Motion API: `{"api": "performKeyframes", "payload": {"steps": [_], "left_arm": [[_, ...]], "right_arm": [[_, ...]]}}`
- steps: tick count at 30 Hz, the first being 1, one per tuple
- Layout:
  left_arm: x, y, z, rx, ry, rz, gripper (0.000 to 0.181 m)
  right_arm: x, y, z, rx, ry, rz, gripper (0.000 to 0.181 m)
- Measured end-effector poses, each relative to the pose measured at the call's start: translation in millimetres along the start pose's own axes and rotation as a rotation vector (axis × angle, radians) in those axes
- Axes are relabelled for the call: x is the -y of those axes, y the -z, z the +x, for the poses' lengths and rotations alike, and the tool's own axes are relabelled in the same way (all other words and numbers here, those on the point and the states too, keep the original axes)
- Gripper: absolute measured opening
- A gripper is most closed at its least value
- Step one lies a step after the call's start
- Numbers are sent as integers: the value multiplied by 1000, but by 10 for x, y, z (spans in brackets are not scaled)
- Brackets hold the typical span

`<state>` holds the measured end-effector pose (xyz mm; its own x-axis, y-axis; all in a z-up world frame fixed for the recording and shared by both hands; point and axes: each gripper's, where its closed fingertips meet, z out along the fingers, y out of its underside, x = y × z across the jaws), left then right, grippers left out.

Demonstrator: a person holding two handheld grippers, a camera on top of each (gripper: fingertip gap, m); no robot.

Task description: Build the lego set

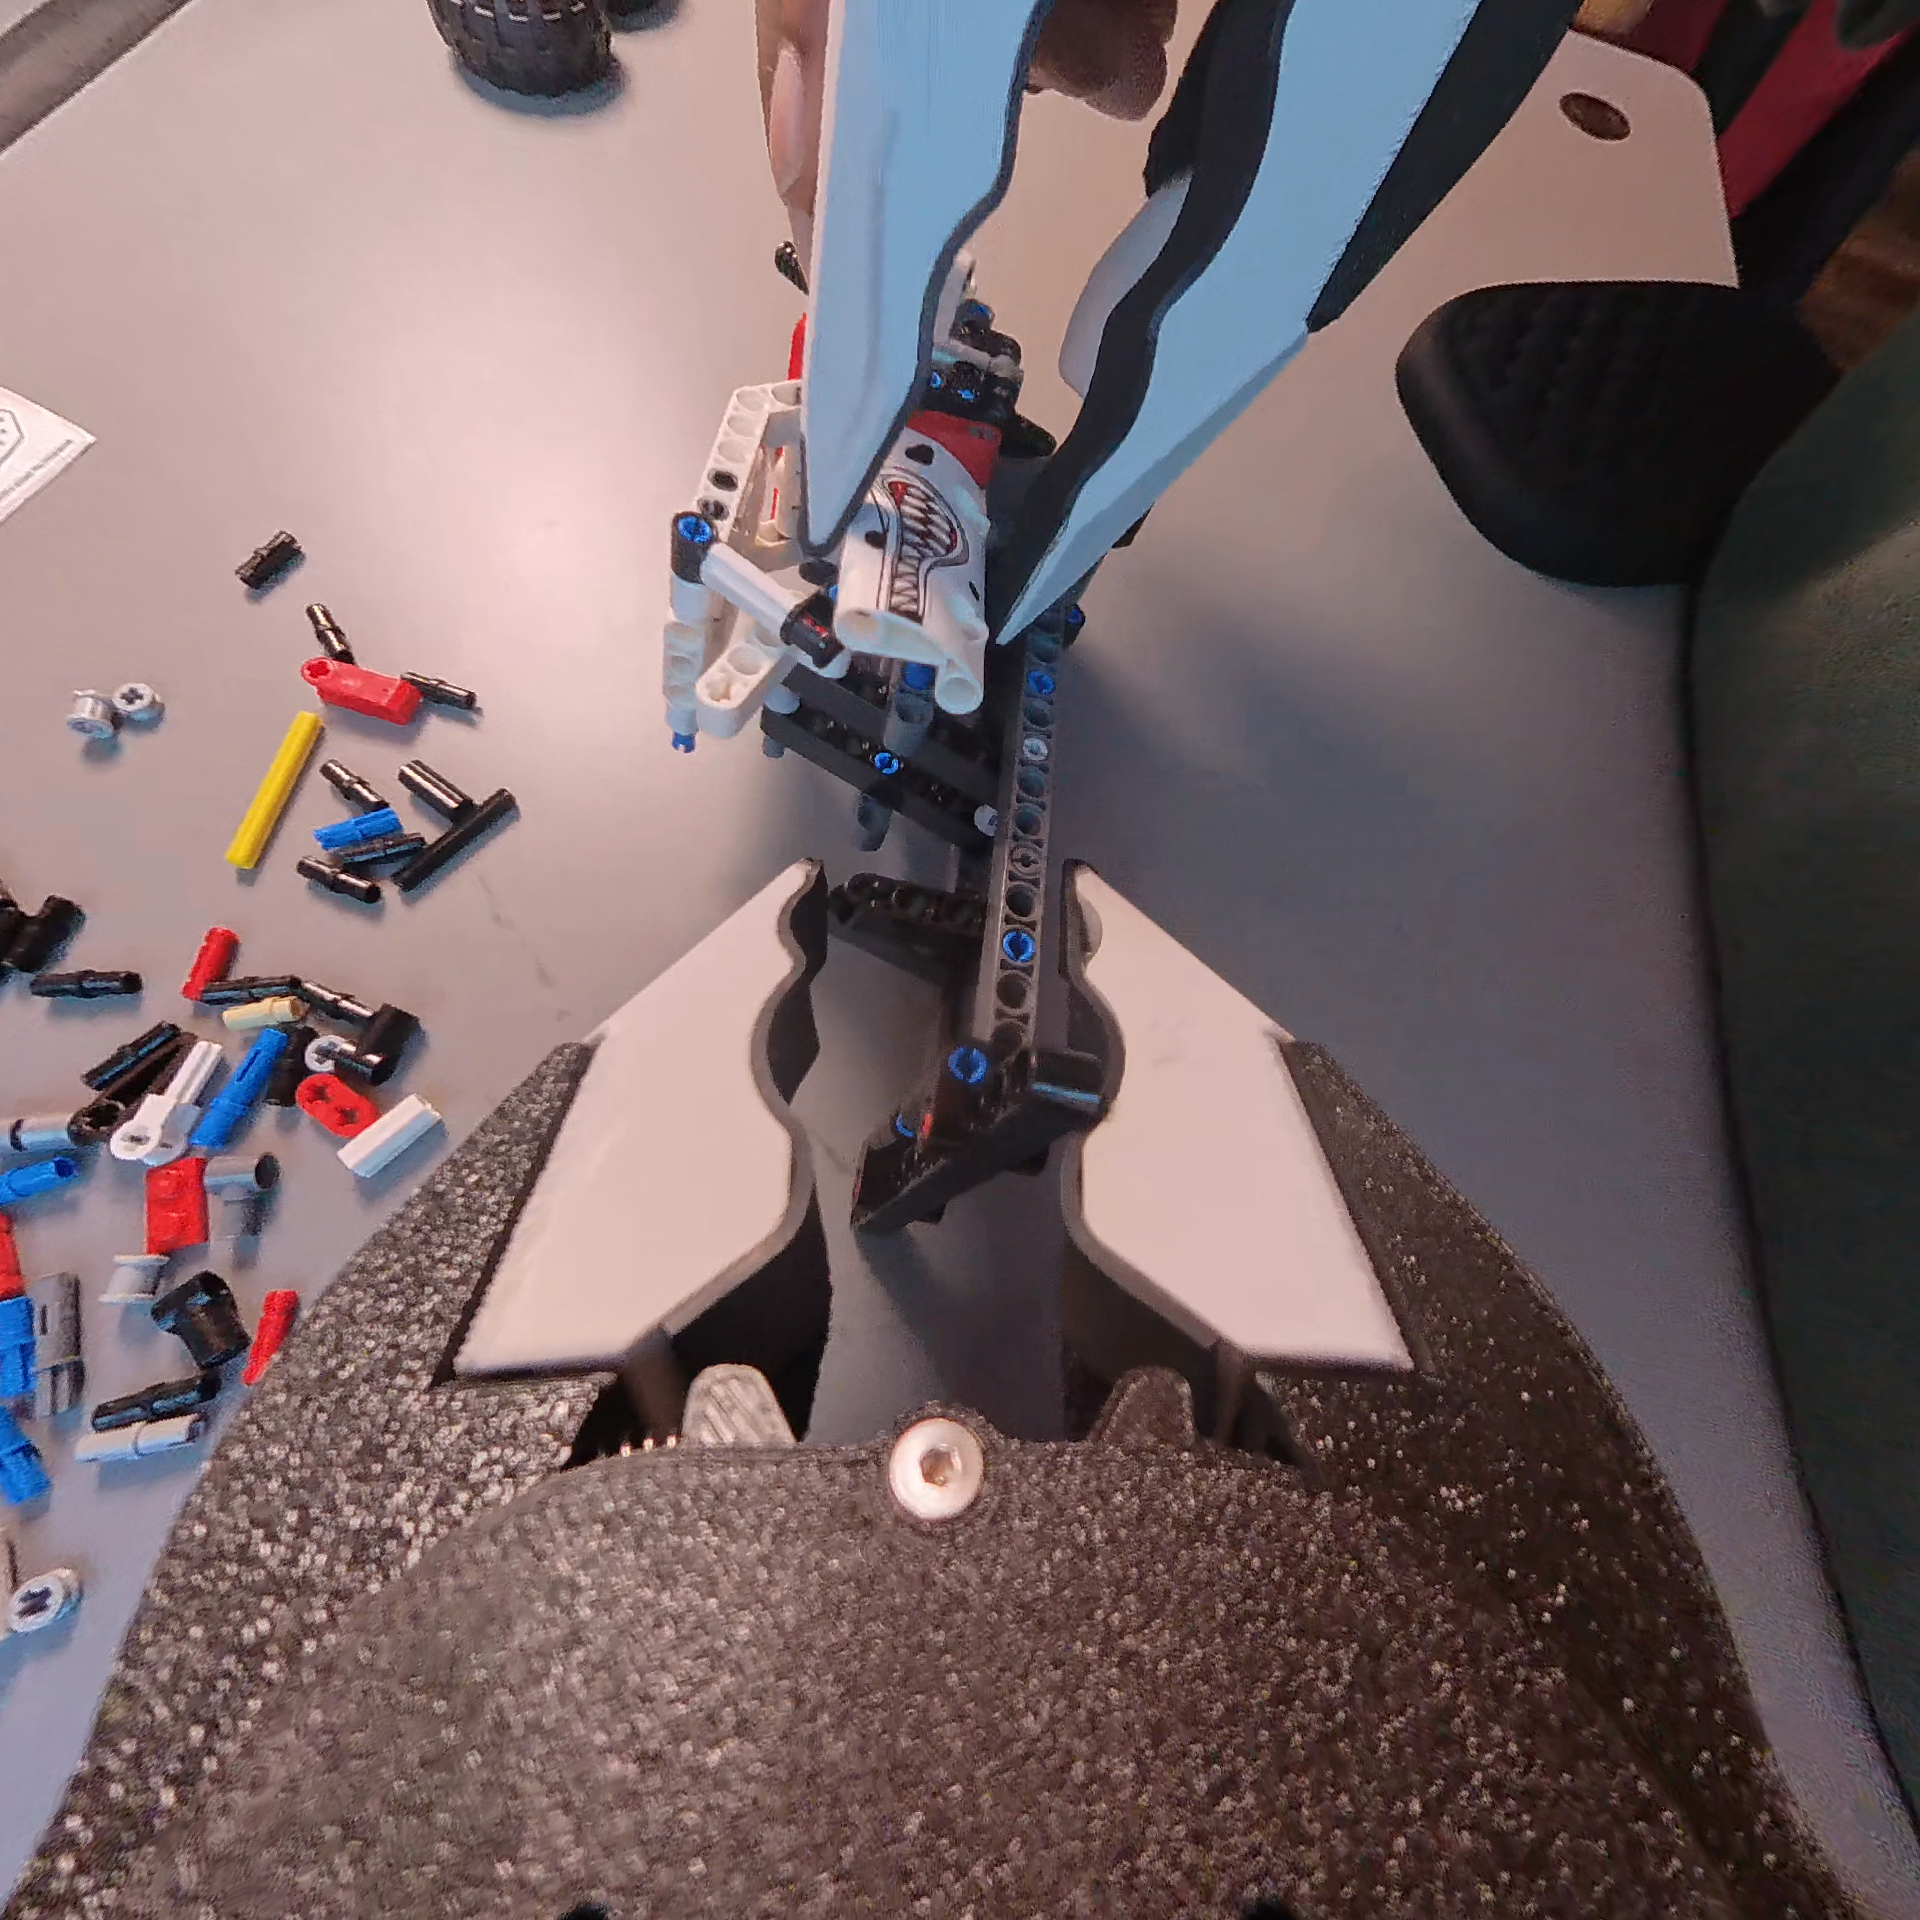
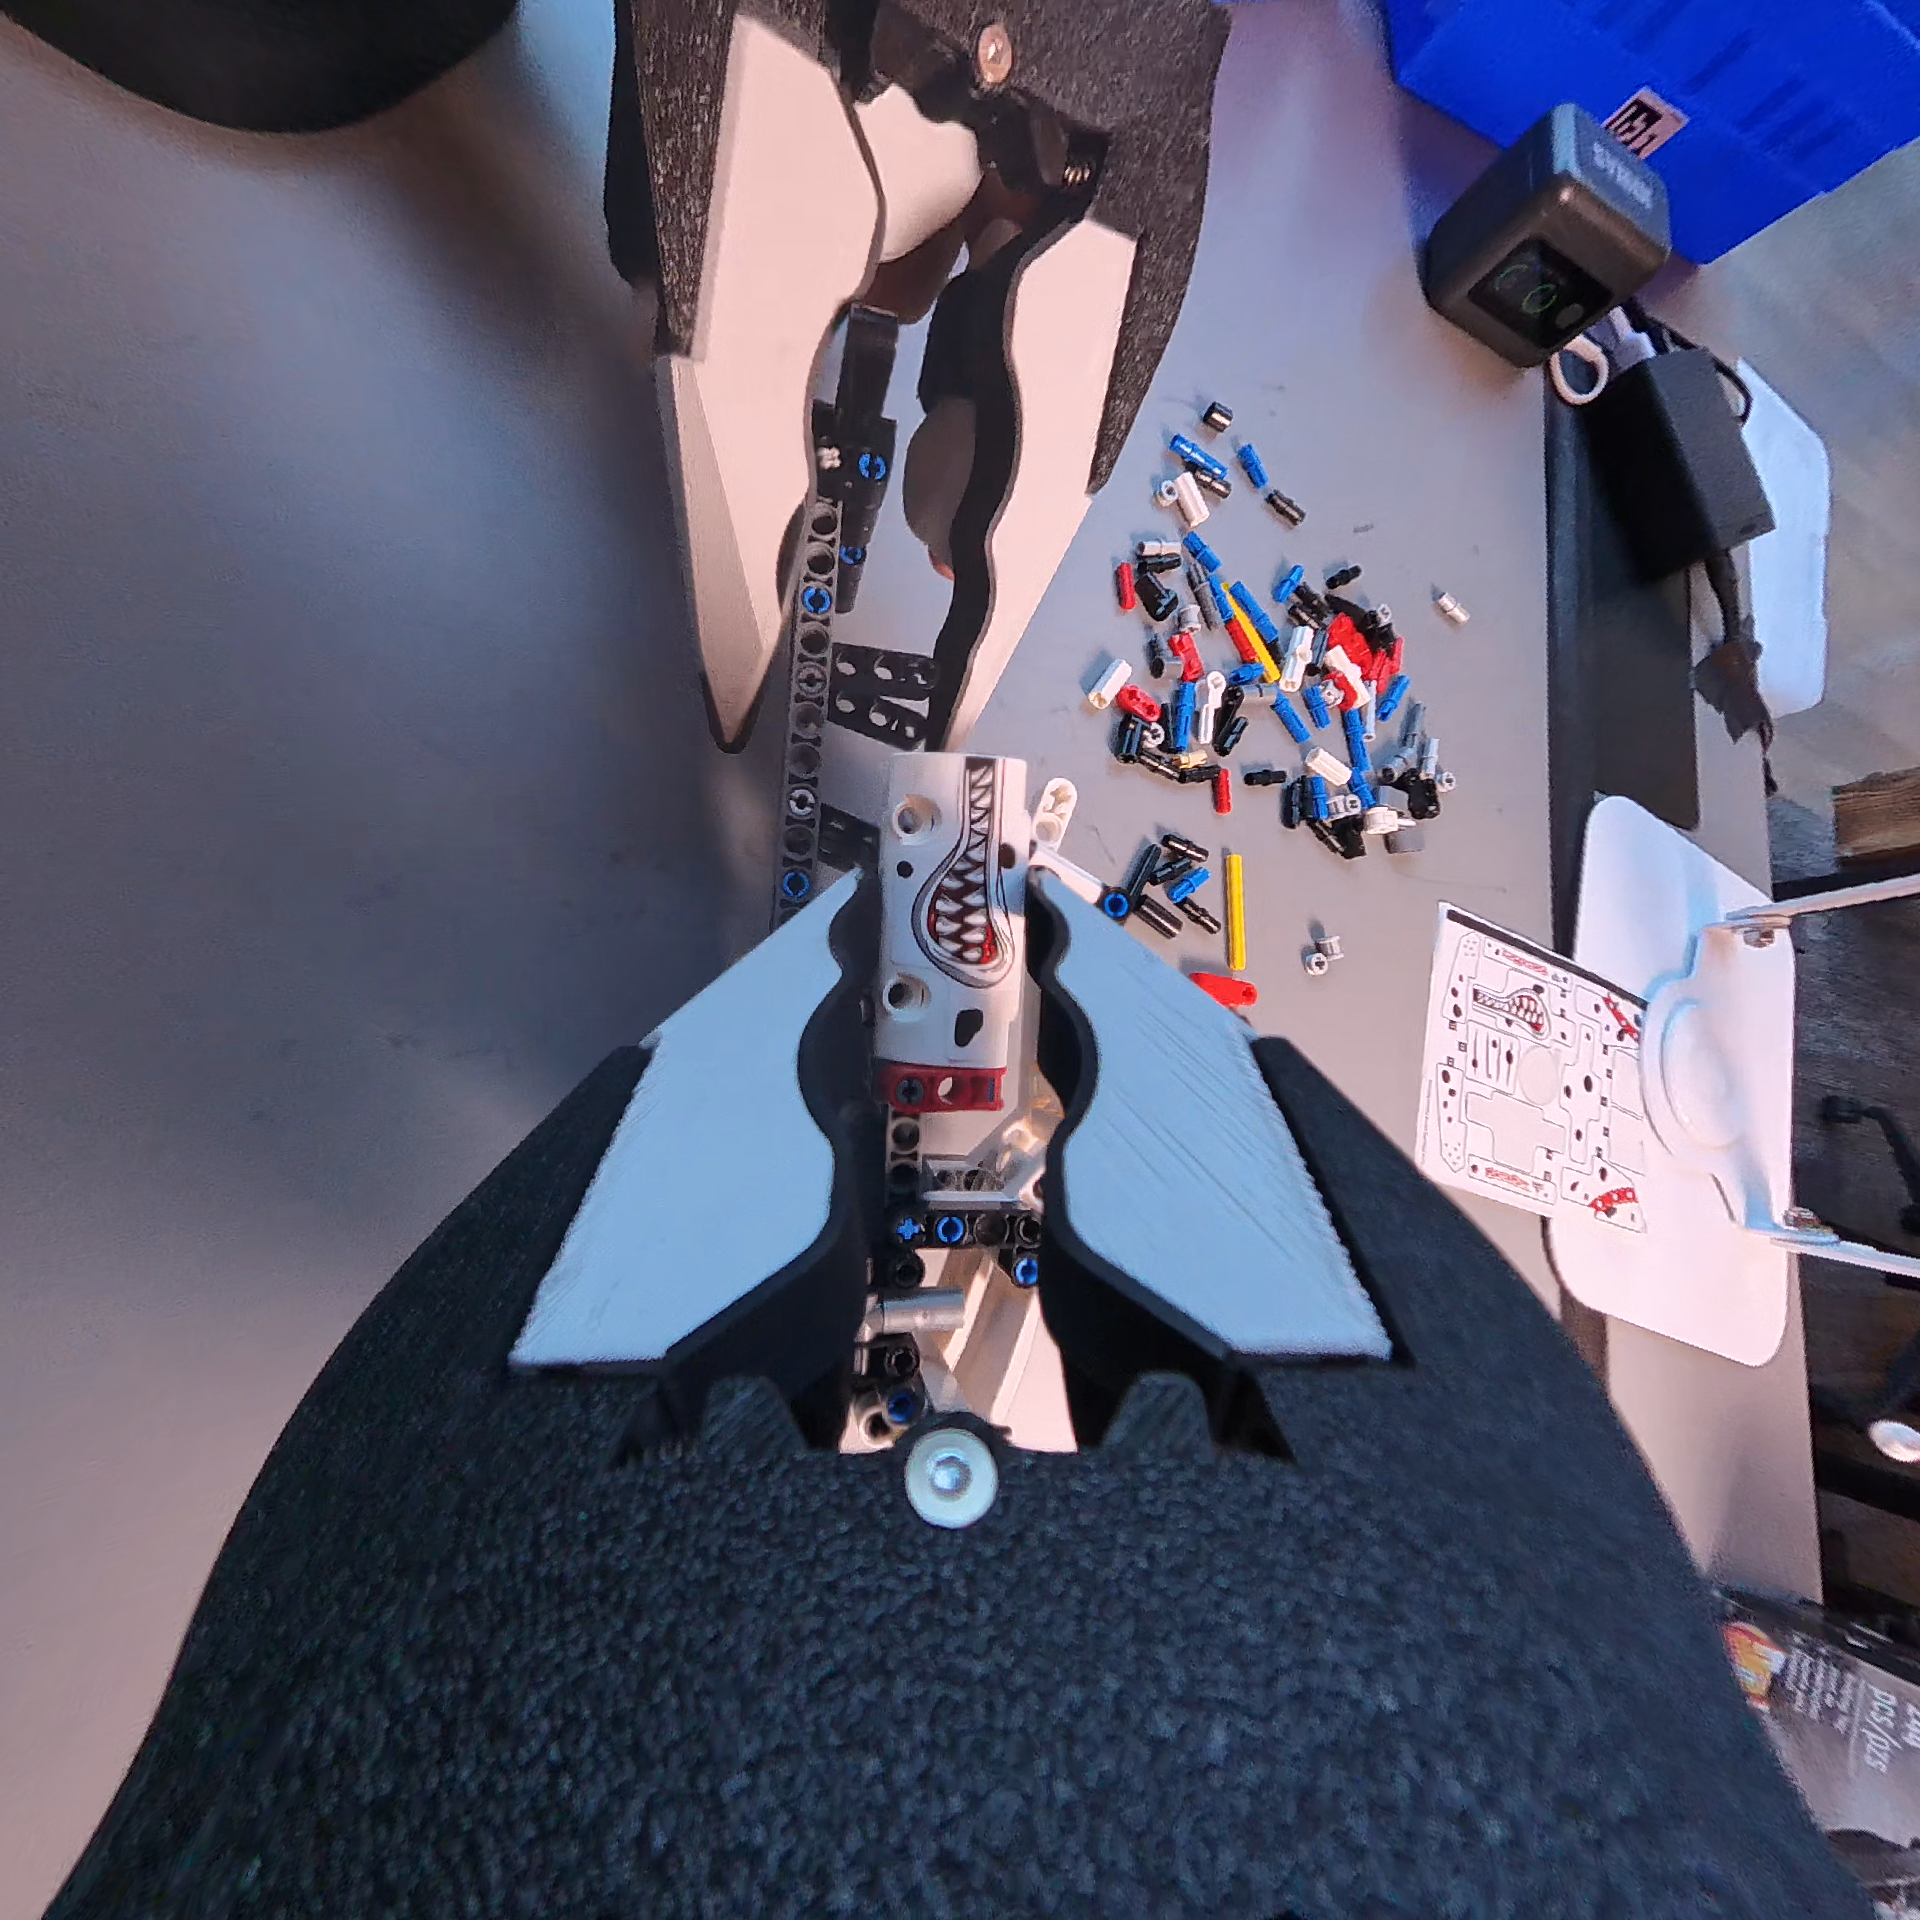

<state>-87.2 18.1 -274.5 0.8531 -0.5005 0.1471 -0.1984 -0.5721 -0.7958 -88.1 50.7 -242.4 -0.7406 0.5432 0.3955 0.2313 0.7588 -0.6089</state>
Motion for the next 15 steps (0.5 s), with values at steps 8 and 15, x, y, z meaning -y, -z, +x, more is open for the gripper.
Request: {"api": "performKeyframes", "payload": {"steps": [8,15], "left_arm": [[-13,-16,16,13,-43,6,38],[-8,-27,42,68,-158,5,36]], "right_arm": [[-24,11,34,-53,58,-18,27],[-26,29,-2,-65,93,-63,27]]}}
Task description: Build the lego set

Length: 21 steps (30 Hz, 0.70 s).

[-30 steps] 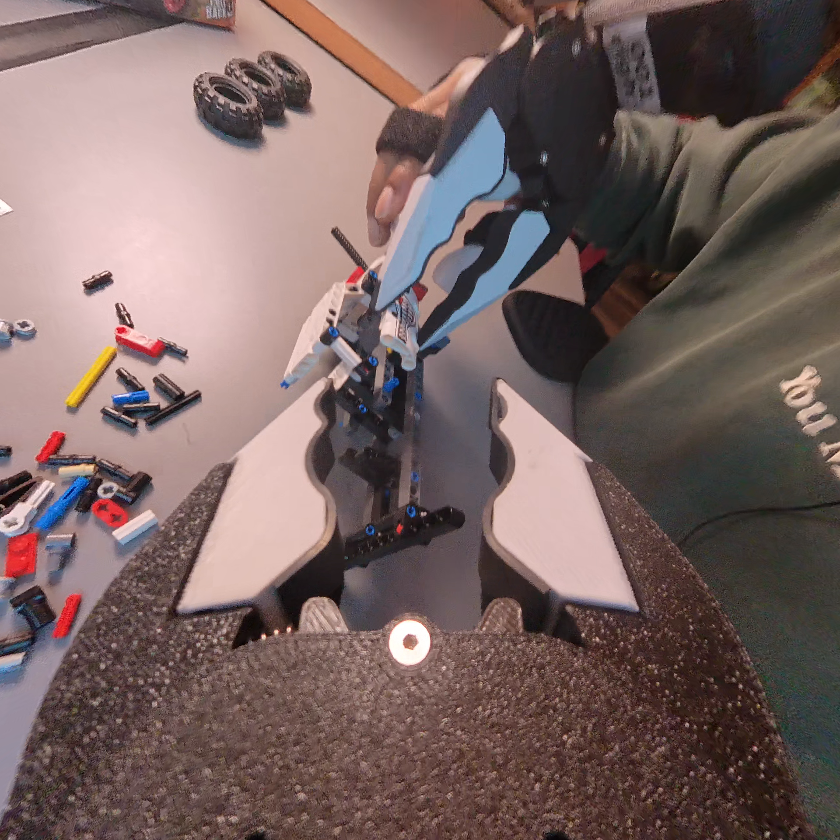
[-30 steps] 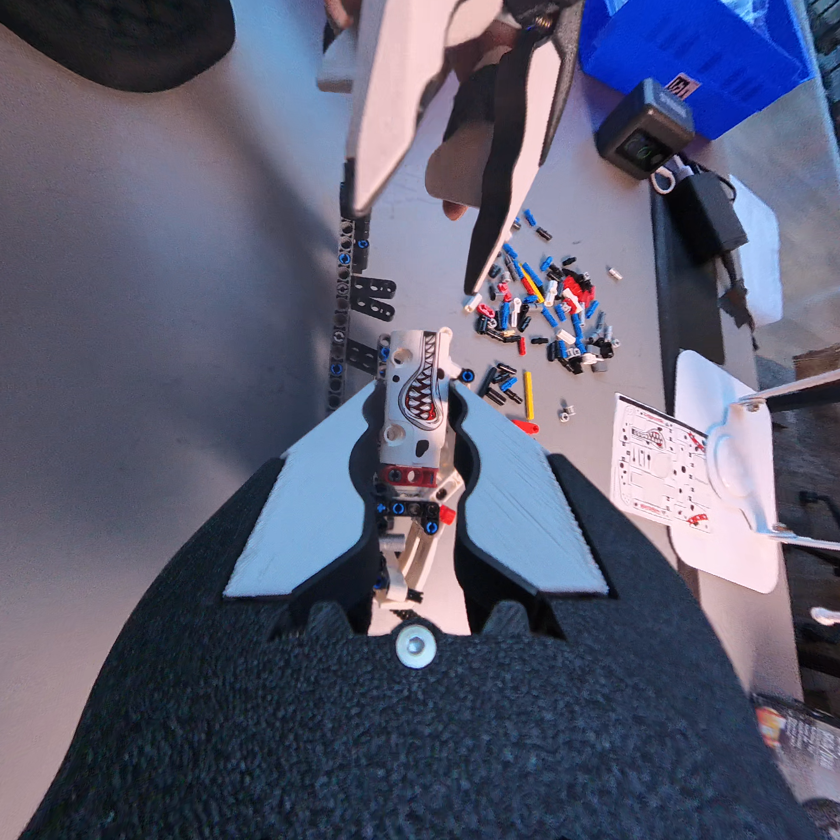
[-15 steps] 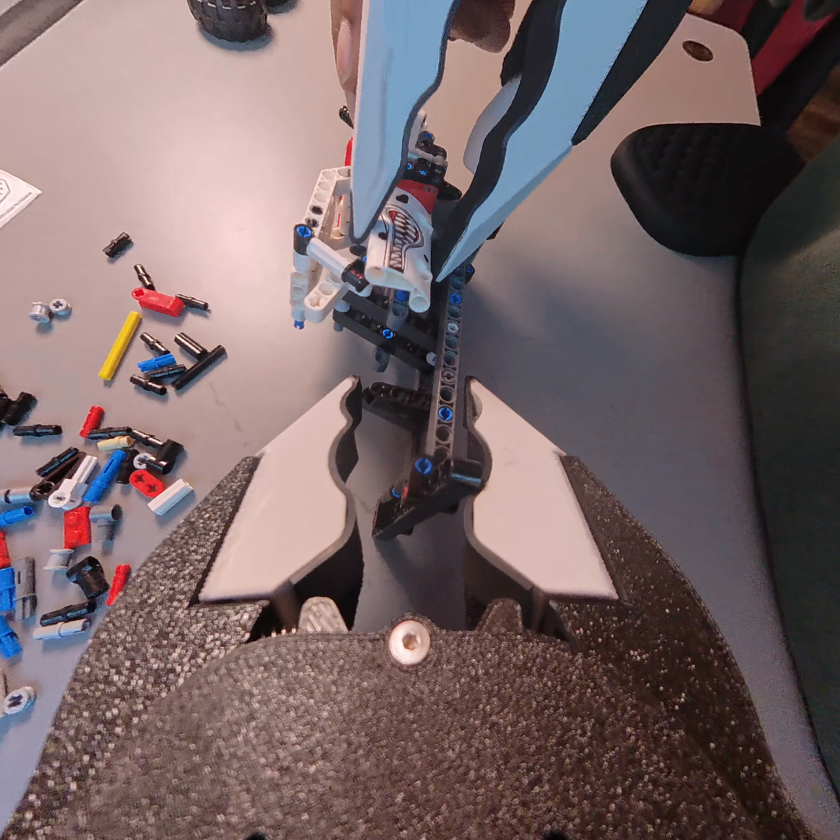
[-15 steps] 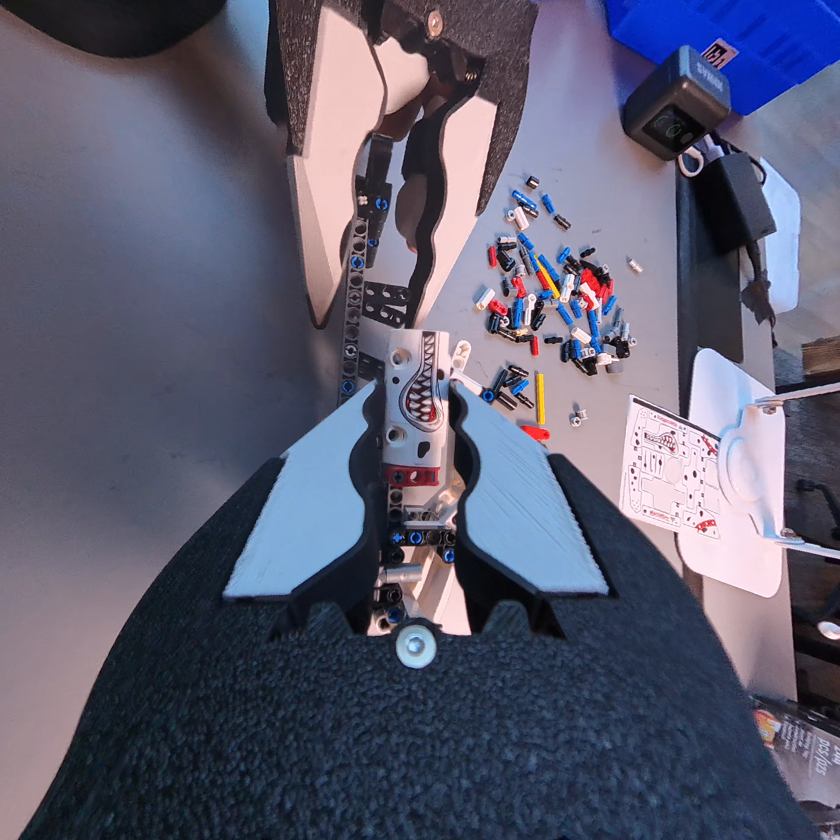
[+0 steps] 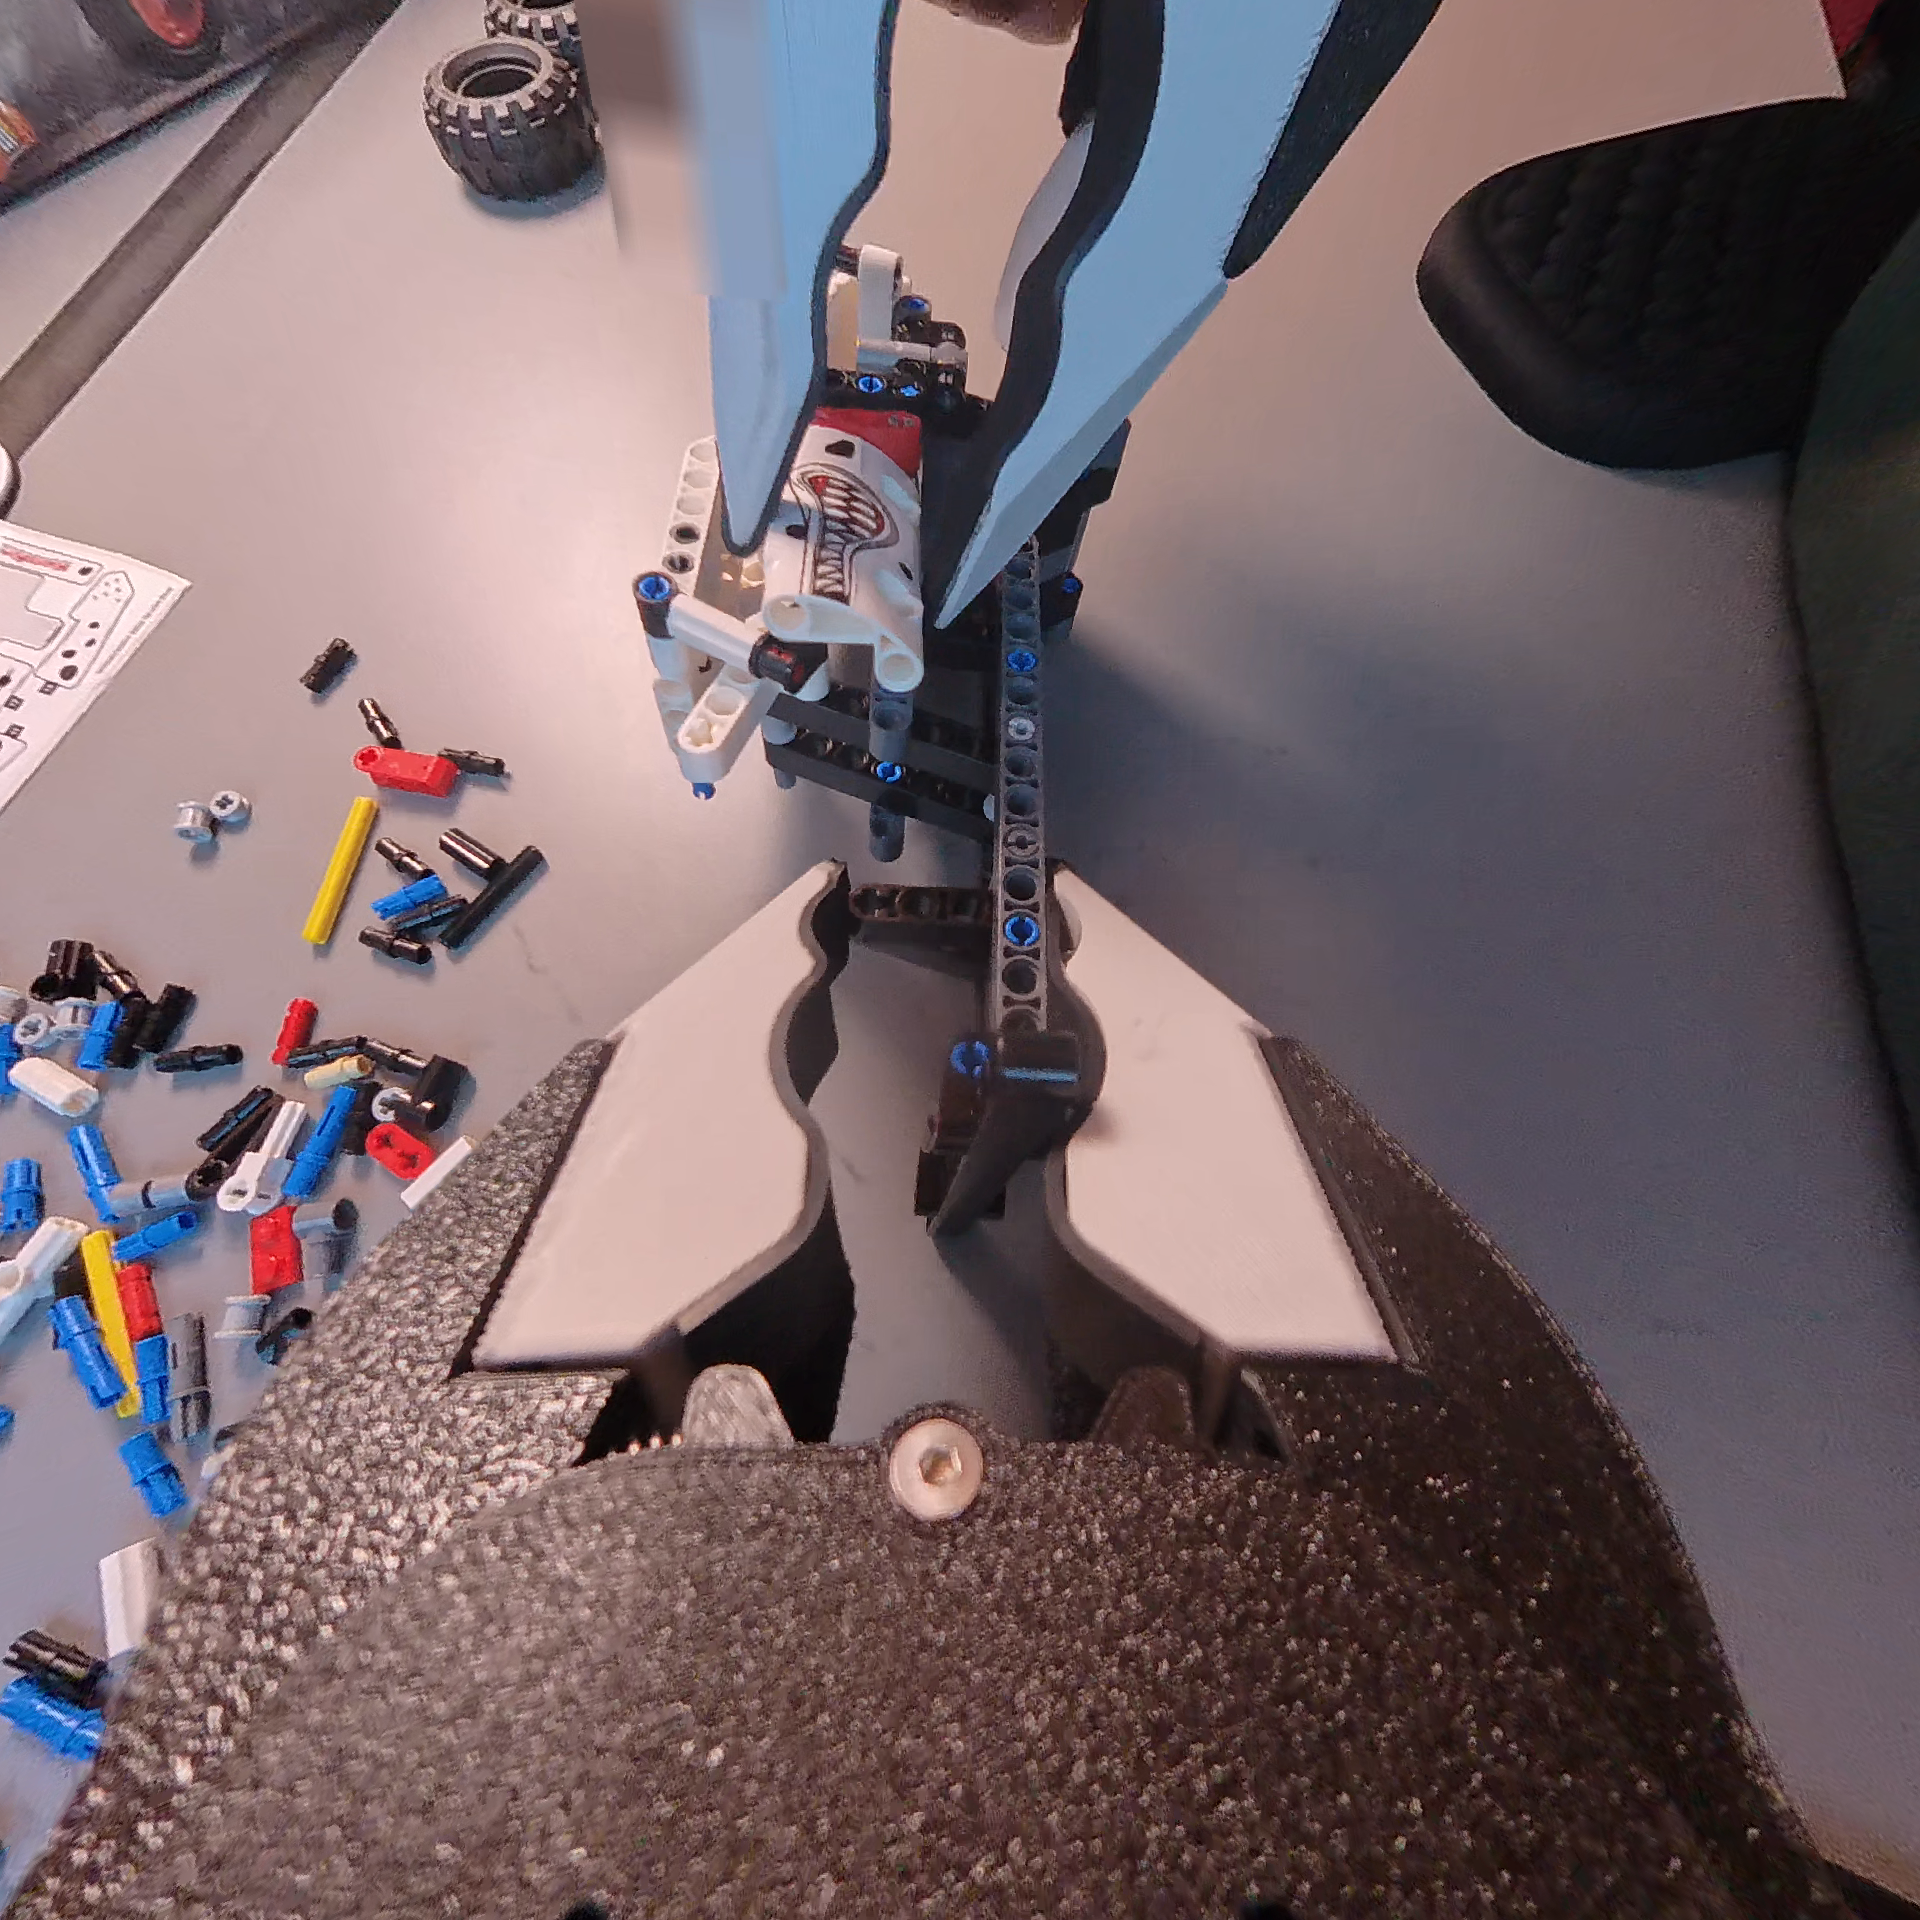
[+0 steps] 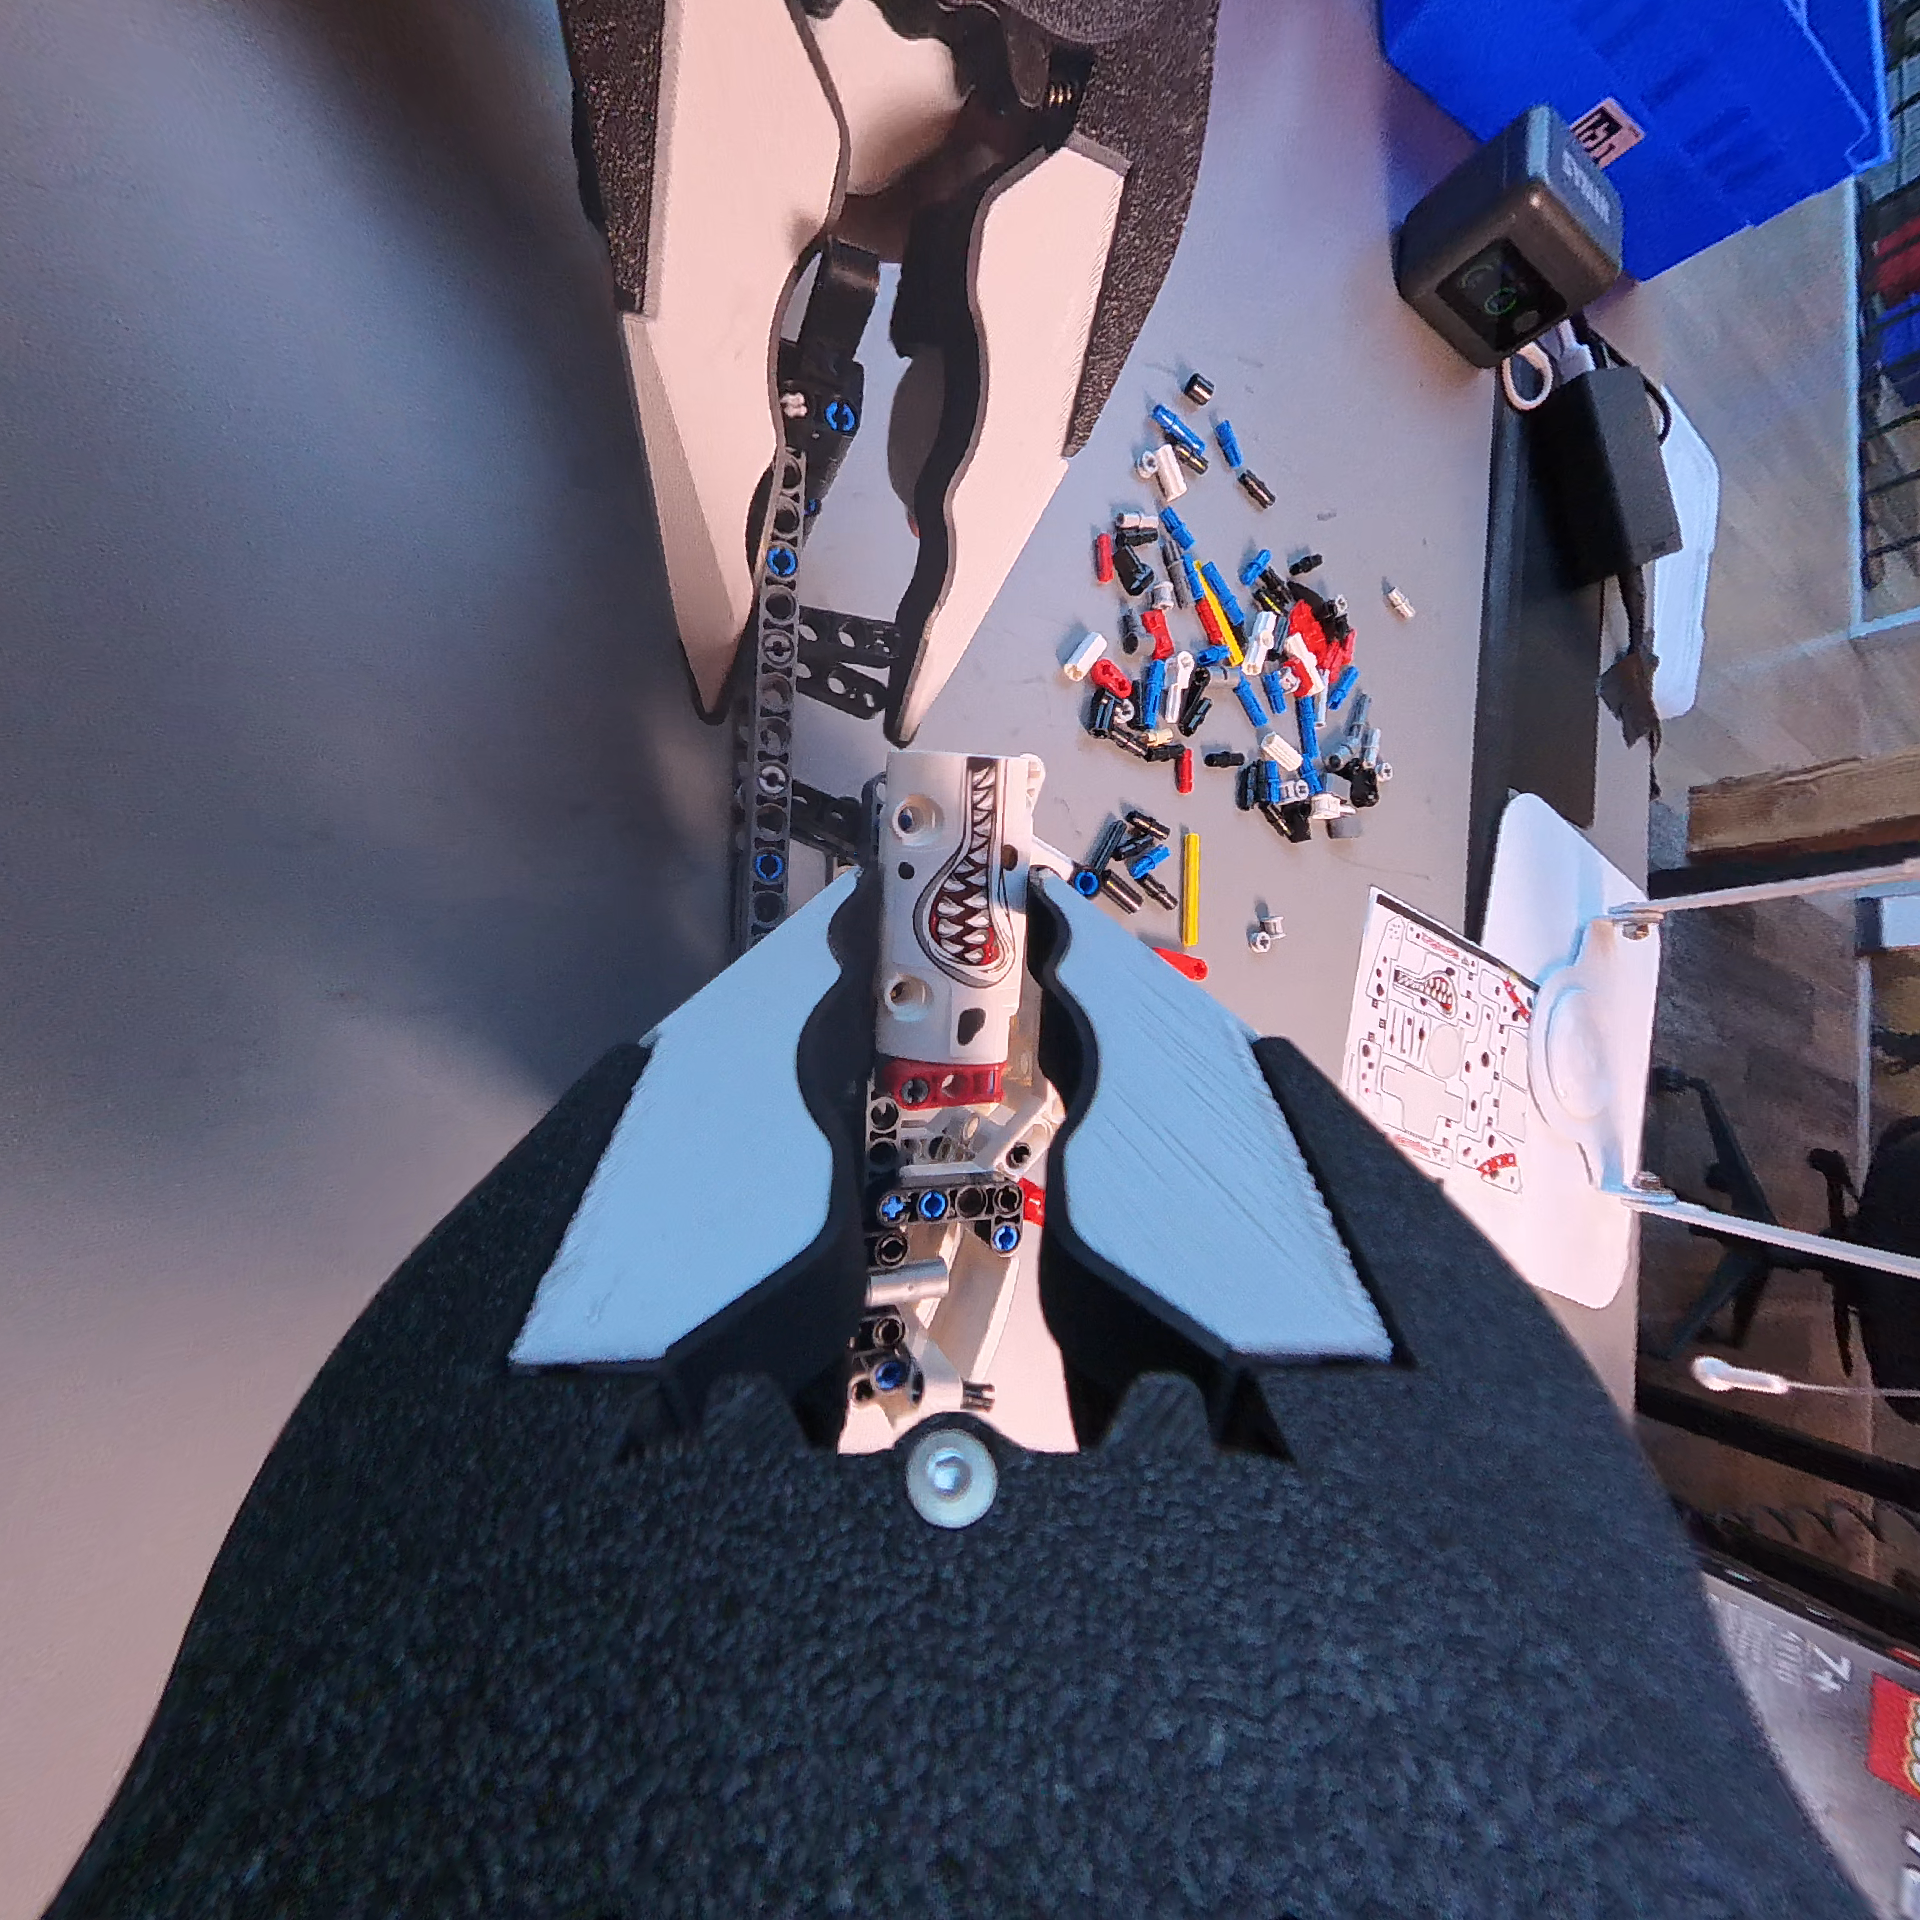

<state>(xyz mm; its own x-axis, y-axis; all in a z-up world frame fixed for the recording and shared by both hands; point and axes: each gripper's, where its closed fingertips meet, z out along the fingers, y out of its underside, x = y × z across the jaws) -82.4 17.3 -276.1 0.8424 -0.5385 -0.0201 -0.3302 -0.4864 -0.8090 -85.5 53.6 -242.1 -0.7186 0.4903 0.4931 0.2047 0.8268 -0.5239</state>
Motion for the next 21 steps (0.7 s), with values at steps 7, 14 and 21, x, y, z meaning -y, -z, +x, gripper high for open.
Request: {"api": "performKeyframes", "payload": {"steps": [7,14,21], "left_arm": [[20,9,32,-13,9,38,37],[458,299,23,-189,303,236,39],[492,64,-114,-242,532,98,13]], "right_arm": [[3,20,-18,-67,85,-45,27],[8,22,-15,-102,53,-23,27],[13,9,2,-109,27,14,27]]}}
